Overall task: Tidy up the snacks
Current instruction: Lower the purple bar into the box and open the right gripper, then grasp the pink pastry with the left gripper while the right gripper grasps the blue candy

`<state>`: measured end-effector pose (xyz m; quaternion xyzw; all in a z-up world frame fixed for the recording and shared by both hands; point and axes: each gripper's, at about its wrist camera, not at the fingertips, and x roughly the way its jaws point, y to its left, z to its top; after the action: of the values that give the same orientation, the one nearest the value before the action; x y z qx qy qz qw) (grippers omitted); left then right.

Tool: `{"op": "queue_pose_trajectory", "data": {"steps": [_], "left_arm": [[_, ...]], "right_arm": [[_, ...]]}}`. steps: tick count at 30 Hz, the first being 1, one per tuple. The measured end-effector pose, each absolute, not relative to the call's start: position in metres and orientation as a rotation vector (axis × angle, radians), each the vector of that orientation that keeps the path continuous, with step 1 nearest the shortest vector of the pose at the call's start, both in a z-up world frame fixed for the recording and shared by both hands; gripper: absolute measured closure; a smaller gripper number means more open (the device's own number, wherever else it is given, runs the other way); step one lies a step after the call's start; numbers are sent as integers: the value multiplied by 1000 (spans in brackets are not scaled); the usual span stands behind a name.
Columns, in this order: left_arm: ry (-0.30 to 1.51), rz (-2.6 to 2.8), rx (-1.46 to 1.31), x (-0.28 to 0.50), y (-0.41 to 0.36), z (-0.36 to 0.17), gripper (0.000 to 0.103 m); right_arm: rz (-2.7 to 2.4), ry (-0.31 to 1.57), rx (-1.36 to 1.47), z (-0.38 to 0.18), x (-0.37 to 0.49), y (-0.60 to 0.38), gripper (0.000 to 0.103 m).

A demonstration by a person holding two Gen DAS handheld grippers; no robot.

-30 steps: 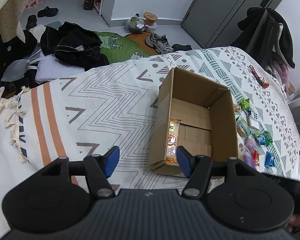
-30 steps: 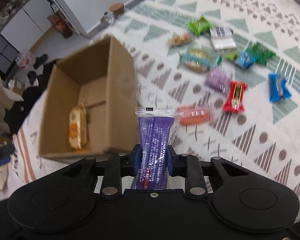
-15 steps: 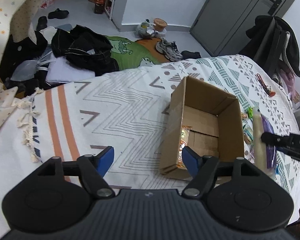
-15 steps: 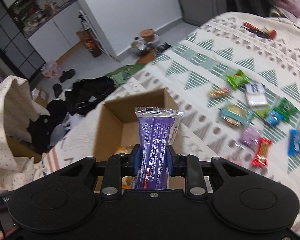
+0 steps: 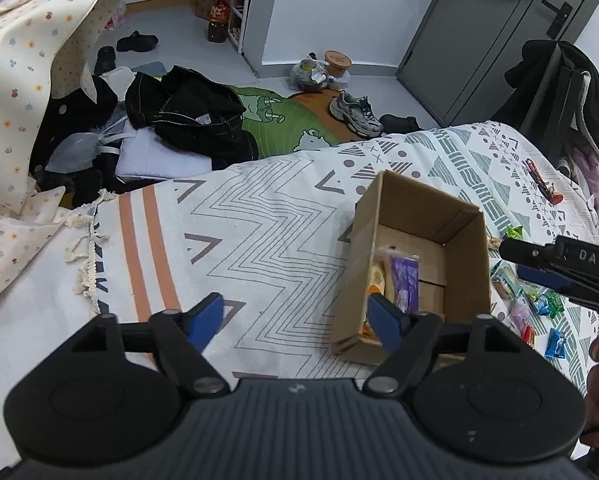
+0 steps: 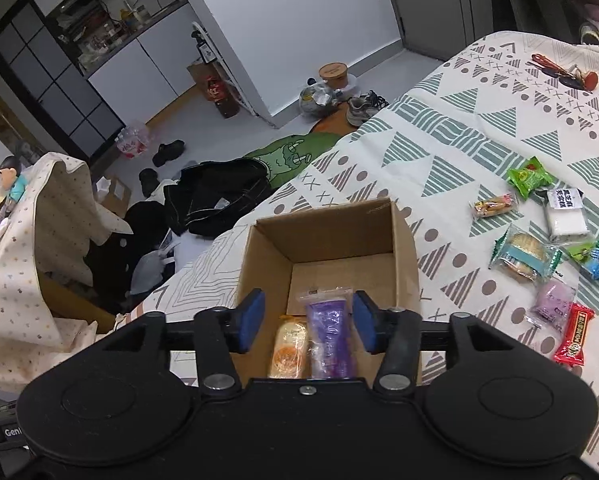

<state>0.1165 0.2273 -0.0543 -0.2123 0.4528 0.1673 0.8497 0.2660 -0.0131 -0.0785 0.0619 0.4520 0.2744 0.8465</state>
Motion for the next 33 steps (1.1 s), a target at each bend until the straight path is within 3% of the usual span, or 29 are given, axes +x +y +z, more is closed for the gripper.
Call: {"op": "queue_pose_trajectory", "data": {"steps": [6, 13, 17, 22, 33], "left_arm": [[944, 329, -431, 127, 205, -48, 12], [940, 306, -436, 139, 174, -43, 11], [935, 295, -440, 143, 158, -40, 10], [902, 285, -407, 147, 135, -33, 0], [895, 223, -369, 166, 89, -30, 0]], "right_arm": [[560, 927, 130, -70, 265, -48, 30], [547, 894, 148, -61, 265, -92, 11], [532, 863, 147, -56, 264, -113, 6], [512, 830, 128, -55, 264, -139, 4], [481, 783, 136, -63, 259, -194, 1]]}}
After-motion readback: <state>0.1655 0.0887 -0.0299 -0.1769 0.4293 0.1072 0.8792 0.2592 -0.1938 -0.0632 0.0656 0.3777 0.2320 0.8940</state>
